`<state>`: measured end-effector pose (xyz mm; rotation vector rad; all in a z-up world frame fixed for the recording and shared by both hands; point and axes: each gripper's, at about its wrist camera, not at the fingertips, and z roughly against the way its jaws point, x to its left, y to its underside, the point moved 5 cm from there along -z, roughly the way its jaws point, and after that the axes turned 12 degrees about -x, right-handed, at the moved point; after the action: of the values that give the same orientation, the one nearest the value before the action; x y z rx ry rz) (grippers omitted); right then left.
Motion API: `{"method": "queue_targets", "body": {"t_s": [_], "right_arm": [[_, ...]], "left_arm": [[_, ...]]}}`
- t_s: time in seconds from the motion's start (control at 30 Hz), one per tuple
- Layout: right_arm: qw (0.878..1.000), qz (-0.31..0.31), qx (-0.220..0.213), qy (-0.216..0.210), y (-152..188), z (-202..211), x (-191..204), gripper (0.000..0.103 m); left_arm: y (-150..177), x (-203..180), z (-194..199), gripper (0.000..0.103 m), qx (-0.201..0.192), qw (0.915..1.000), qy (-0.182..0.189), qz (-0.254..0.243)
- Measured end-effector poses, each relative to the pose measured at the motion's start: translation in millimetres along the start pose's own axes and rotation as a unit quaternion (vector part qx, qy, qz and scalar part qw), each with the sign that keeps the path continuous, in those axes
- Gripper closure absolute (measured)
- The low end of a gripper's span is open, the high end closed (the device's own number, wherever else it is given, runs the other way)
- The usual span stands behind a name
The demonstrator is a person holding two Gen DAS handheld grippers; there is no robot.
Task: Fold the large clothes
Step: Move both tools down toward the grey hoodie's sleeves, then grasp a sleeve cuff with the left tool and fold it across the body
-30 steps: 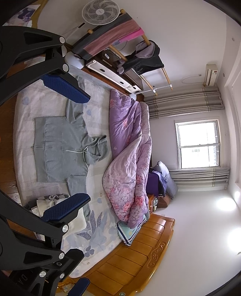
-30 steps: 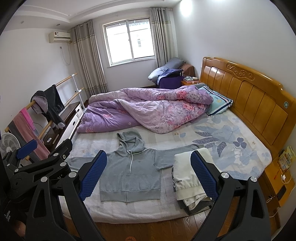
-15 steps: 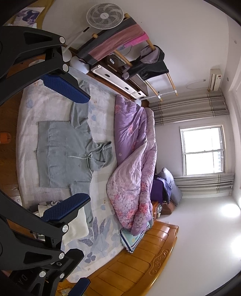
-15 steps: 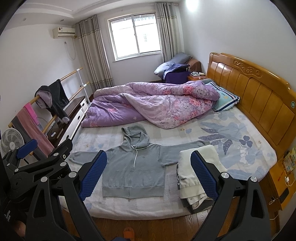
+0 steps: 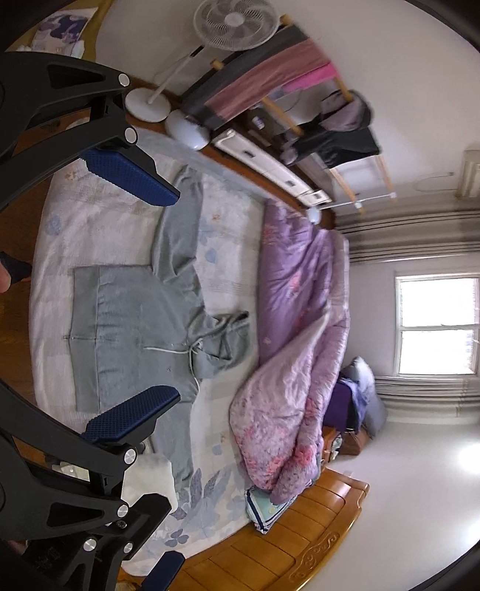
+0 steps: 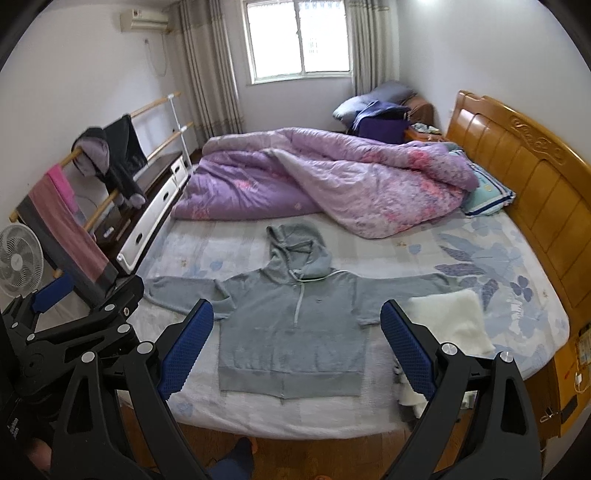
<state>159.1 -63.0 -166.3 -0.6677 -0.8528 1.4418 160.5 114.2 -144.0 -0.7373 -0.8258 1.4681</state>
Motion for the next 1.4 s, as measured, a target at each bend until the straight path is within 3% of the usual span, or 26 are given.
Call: {"method": "queue_targets", "body": {"t_s": [0.2,0.4,0.53,0.6,0.7,0.83,1.03,1.17,1.3,1.33,1.37,1.4], "right_arm": [[0.998,0.029,0.050,-0.005,5,-109,90,0.015],[0.993,0.048,0.103,-0.008,28,-209,163,0.015],[0.989,0.071,0.129,-0.015,52,-265,198,0.015],[0.987,0.073,0.143,-0.014,66,-291,210,0.015],[0.983,0.072,0.168,-0.010,91,-331,220,0.015],[0.979,0.077,0.190,-0.006,125,-379,226,0.015],[0.975,0.060,0.212,0.014,167,-438,205,0.015],[0.974,0.049,0.219,0.021,188,-465,188,0.015],[0.975,0.034,0.220,0.028,211,-489,167,0.015],[0.975,0.032,0.219,0.032,216,-494,164,0.015],[0.974,0.030,0.221,0.034,222,-499,159,0.015],[0.974,0.026,0.223,0.033,226,-503,157,0.015]], "left_arm": [[-4,102,-102,0.005,0.026,0.9994,0.010,0.022],[20,185,-204,0.005,0.083,0.9955,0.016,0.043],[53,233,-265,0.005,0.131,0.9866,0.018,0.096],[79,261,-303,0.005,0.162,0.9767,0.015,0.141],[114,290,-347,0.005,0.202,0.9624,-0.004,0.181],[156,328,-404,0.005,0.222,0.9534,-0.046,0.200],[228,398,-492,0.005,0.237,0.9270,-0.112,0.268],[251,422,-528,0.005,0.229,0.9191,-0.140,0.288],[269,429,-552,0.006,0.225,0.9196,-0.172,0.272],[272,431,-556,0.010,0.223,0.9201,-0.174,0.271],[273,431,-560,0.025,0.215,0.9233,-0.177,0.264],[274,432,-563,0.031,0.214,0.9263,-0.179,0.253]]}}
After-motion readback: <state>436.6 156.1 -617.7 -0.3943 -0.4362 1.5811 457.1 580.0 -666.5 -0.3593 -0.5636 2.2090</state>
